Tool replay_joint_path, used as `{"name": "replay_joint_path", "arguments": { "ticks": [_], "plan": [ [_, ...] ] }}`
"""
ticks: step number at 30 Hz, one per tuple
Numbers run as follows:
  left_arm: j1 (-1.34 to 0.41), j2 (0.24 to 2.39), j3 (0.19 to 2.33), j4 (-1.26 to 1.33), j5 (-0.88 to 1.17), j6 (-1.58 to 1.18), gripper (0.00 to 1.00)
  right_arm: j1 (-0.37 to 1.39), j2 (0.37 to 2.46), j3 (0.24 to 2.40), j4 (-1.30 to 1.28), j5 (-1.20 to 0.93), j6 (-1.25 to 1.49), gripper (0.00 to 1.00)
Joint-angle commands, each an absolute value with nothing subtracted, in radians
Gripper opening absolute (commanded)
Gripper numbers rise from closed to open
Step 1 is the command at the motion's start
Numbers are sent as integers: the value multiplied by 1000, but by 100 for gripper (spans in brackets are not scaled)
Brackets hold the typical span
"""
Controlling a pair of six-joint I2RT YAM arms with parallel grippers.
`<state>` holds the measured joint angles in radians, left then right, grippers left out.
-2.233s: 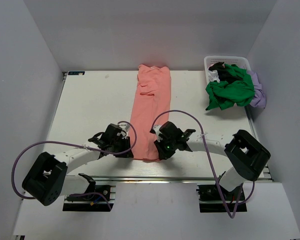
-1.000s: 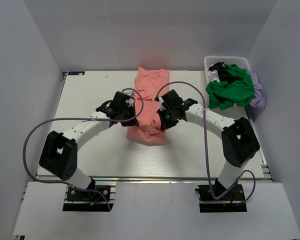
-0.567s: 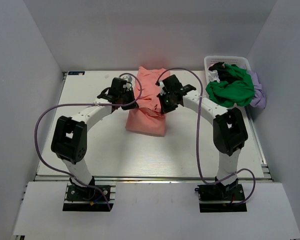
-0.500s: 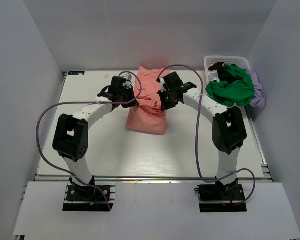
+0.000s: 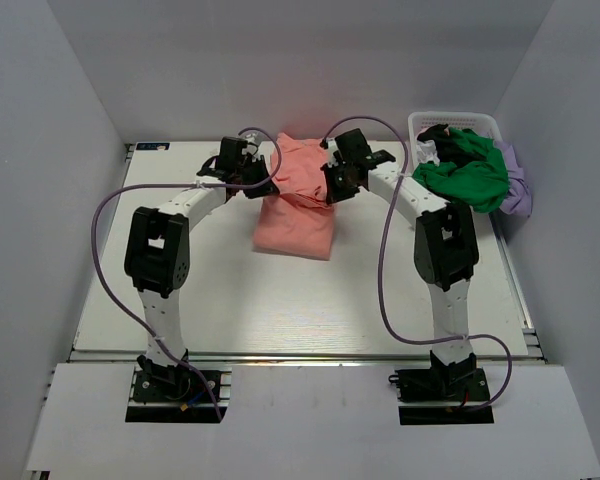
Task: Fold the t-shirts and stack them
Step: Fold the folded rectangular tshirt in 1/3 of the way
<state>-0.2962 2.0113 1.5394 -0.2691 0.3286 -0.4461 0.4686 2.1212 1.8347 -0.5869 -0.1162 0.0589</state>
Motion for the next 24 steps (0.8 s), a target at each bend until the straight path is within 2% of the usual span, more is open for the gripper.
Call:
{"name": "replay_joint_path", "arguments": {
  "ticks": [1,10,12,13,14,15,16,17,18,19,20,24],
  "plan": [
    [-278,2035,1610,-256,379,-433,0,453,2148,1876,-562,-146,17,0],
    [-249,2117,1696,-284,428,-414,0,434,2212,1905,-489,-232,8,0],
    [-239,2129,1697,-284,428,-414,3,426,2230,1930,-486,-233,14,5],
    [-239,2129,1697,-284,428,-414,7,422,2241,1936,-489,-233,18,12],
    [-230,2143,1697,-284,428,-414,18,420,2249,1968,-486,-238,15,16],
    [-230,2143,1709,-284,437,-414,20,417,2253,1977,-486,-250,12,23],
    [-219,2157,1719,-284,451,-423,26,414,2272,1988,-482,-253,8,44],
    [-219,2157,1720,-284,451,-423,76,414,2281,2029,-483,-259,5,50],
    [-219,2166,1732,-284,451,-423,100,410,2286,2042,-483,-259,5,57],
    [-210,2166,1750,-284,451,-423,100,407,2299,2072,-492,-256,8,70],
    [-210,2166,1776,-284,451,-423,100,400,2299,2097,-492,-238,14,90],
    [-199,2137,1818,-304,451,-400,100,388,2260,2091,-480,-238,23,90]
  ]
}}
